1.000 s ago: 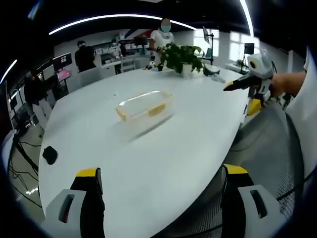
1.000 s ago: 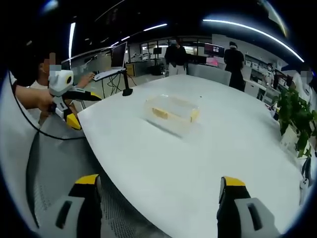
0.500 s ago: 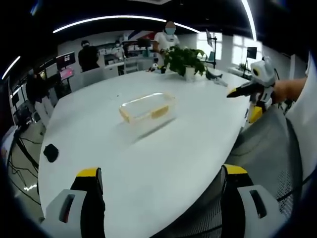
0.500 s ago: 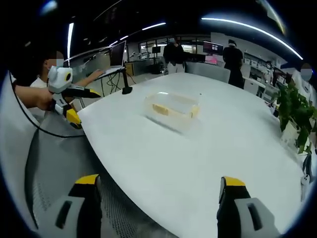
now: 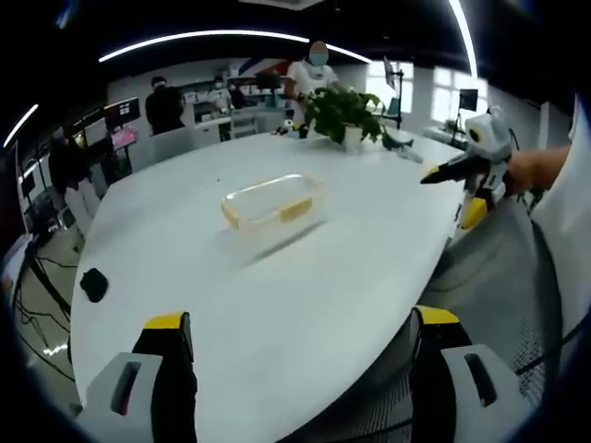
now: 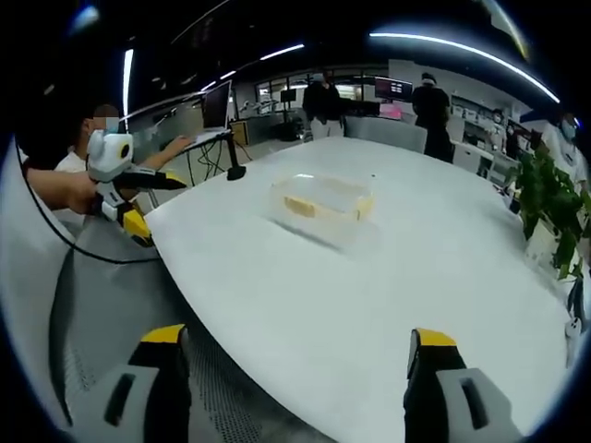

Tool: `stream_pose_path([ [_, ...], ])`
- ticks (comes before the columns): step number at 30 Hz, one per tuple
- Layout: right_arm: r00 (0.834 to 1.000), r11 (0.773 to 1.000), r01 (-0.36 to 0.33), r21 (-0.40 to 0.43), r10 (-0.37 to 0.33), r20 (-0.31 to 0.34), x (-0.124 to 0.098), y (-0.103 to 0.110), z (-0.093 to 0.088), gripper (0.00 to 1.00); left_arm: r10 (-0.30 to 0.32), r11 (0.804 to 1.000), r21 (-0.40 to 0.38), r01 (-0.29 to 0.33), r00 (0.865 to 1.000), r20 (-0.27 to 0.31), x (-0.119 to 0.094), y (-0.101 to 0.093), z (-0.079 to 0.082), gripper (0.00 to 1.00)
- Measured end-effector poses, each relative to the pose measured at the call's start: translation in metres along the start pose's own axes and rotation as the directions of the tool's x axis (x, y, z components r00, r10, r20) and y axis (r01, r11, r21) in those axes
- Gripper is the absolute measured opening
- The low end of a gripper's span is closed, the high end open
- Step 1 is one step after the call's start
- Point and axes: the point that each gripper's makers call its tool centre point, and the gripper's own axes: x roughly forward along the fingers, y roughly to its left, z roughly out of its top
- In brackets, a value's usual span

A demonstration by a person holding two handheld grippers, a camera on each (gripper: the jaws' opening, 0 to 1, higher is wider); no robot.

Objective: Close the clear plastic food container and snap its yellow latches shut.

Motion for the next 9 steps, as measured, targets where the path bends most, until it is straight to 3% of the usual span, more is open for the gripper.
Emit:
stream_pose_path([
  [9,1.0,1.0,0.0,0.004,0.0,-0.001,0.0005,0.0022,-0.0008,0.97,0.0,1.0,0.011,0.0,1.0,0.006,-0.0008,-0.001,0.0011,0.95],
])
